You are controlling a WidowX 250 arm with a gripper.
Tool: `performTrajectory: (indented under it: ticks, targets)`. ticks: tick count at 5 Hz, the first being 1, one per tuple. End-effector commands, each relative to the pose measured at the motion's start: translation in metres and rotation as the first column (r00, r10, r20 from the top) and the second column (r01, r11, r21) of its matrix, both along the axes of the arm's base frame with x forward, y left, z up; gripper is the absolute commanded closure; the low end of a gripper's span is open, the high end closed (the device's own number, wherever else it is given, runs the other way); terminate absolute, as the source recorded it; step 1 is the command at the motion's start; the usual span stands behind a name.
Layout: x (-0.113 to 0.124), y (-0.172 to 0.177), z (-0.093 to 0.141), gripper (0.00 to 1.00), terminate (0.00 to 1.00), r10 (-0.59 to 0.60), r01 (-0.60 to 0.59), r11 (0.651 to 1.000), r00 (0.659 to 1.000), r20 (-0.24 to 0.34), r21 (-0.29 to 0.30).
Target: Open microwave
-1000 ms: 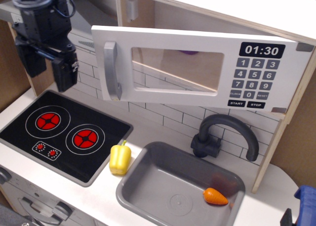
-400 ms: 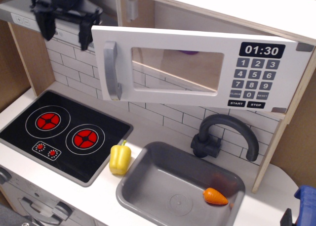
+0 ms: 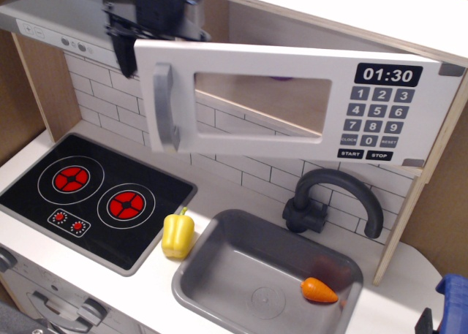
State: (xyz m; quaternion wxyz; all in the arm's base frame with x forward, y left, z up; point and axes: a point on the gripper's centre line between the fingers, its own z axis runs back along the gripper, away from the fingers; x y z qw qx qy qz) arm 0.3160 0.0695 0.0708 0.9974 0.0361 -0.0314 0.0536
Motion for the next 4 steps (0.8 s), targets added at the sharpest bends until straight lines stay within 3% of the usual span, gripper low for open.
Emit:
performTrajectory:
  ticks: [1, 2, 3, 4]
  targets:
    - [-0.031, -0.046, 0.026, 0.0, 0.0, -0.101, 0.102, 0.991, 0.995, 0.014, -0.086]
    - [-0.048, -0.078, 0.021, 0.0, 0.0, -0.121, 0.119, 0.986, 0.993, -0.004, -0.12]
    - [-0.058, -0.1, 0.016, 0.0, 0.0, -0.116, 0.119, 0.988, 0.993, 0.032, -0.101]
    - [-0.064, -0.124, 0.009, 0.0, 0.0, -0.144, 0.144, 0.985, 0.99, 0.007, -0.094]
